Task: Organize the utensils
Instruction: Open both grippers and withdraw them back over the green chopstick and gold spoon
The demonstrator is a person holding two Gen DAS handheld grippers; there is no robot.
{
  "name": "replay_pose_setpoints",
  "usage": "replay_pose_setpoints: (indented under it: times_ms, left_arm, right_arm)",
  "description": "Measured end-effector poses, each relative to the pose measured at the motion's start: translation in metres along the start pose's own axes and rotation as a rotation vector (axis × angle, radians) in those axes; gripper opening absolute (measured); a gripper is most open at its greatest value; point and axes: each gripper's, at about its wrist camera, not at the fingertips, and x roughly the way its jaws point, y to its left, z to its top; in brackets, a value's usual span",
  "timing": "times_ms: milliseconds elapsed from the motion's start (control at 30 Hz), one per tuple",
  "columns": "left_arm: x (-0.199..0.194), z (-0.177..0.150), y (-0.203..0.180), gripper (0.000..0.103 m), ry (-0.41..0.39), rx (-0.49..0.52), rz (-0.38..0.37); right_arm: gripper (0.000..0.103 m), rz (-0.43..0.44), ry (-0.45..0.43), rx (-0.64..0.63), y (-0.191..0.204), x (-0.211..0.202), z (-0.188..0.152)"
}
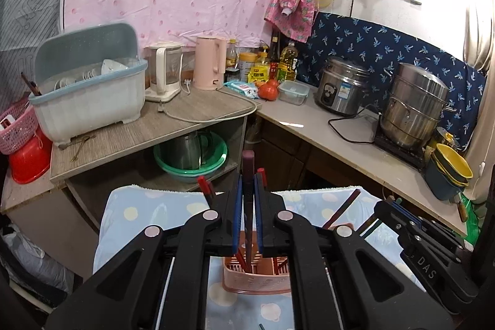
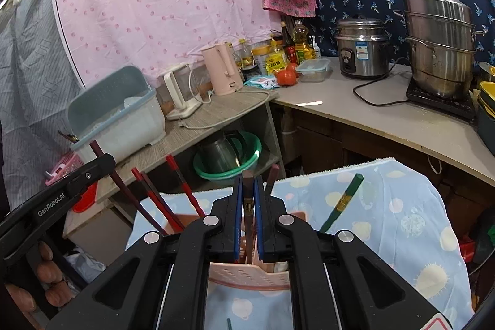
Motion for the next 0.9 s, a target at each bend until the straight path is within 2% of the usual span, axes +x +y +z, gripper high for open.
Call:
replay_pose_setpoints:
  times_ms: [33,100,133,167,400,900]
  left_arm:
    - [0.000,-0.002,0.001,0.008,0.000,-0.004,0.009]
    - [0.001,-0.005,0.002,0.022,0.003,-0.015,0.031]
    - [0.000,-0.007,0.002,0.041,0.002,-0.023,0.044]
    - [-0.002,-0.009,0.002,0.049,-0.005,-0.027,0.053]
    - [-0.004,-0.018,0.003,0.049,0.020,-0.024,0.071]
    - [-0.025,-0.045,-0.005,0.049,0.047,-0.012,0.083]
  right_arm:
    - [0.009,-0.007,-0.001,0.009,-0.001,0.000,-0.001]
    - [0.033,-0.022,-0.010,0.033,-0.005,-0.003,-0.002]
    - [0.038,-0.022,-0.017,0.046,-0.006,-0.006,-0.003]
    - [0.040,-0.020,-0.024,0.050,-0.006,-0.009,-0.003]
    - [0.040,-0.035,-0.046,-0.011,0.006,-0.023,-0.011]
    - [0.040,0.009,-0.008,-0.035,0.017,-0.047,-0.040]
